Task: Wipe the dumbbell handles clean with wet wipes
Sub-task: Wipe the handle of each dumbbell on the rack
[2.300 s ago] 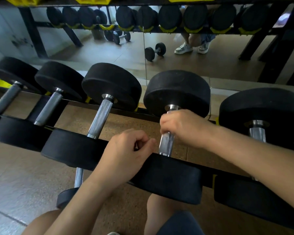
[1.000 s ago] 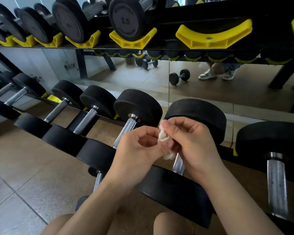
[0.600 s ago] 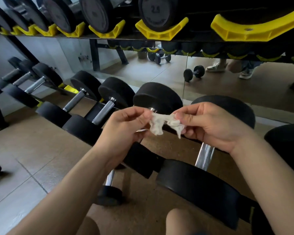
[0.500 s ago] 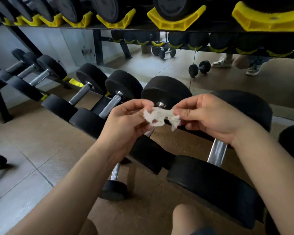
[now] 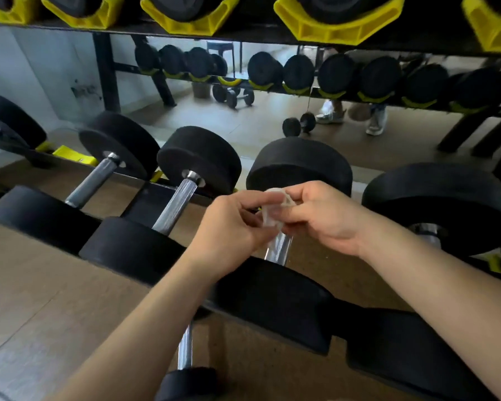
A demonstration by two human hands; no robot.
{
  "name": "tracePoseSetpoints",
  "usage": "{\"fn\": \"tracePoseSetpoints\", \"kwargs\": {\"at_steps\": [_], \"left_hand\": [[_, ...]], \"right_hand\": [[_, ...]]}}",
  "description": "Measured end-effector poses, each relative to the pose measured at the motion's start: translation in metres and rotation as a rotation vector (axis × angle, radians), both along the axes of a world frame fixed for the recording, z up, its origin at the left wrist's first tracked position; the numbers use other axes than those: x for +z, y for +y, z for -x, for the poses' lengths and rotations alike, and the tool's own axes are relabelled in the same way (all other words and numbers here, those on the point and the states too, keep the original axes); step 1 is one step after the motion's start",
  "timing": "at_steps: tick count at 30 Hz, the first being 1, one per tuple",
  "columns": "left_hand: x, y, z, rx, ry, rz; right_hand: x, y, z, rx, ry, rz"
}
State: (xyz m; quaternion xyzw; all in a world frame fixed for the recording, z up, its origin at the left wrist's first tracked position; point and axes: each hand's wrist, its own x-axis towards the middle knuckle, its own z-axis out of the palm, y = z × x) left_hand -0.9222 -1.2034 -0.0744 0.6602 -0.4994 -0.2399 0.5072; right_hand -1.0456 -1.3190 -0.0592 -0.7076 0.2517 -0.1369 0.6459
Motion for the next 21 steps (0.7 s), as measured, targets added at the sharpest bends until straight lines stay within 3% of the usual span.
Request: {"fn": "tracePoseSetpoints", "kwargs": {"at_steps": [8,13,18,21], "left_hand": [[-0.017,-0.041,-0.026,-0.162,-0.068,-0.116],[-0.021,-0.057,-0.034,-0.154,-0.290,-0.168],[-0.026,-0.078,-0.045,-0.044,-0.547,-0.094],[-0.027,-0.085,-0.043,0.000,-0.580,-0.070]], "right_hand": [[-0.021,-0.018,0.001,-0.334,0.040,-0.208],[-0.025,-0.007,0.001,-0.314,0.334,0.155],[-0.017,-0.023,0.003,-0.367,0.302,0.240],[-0.019,-0.025,-0.002,-0.330,0.476,0.656]]}}
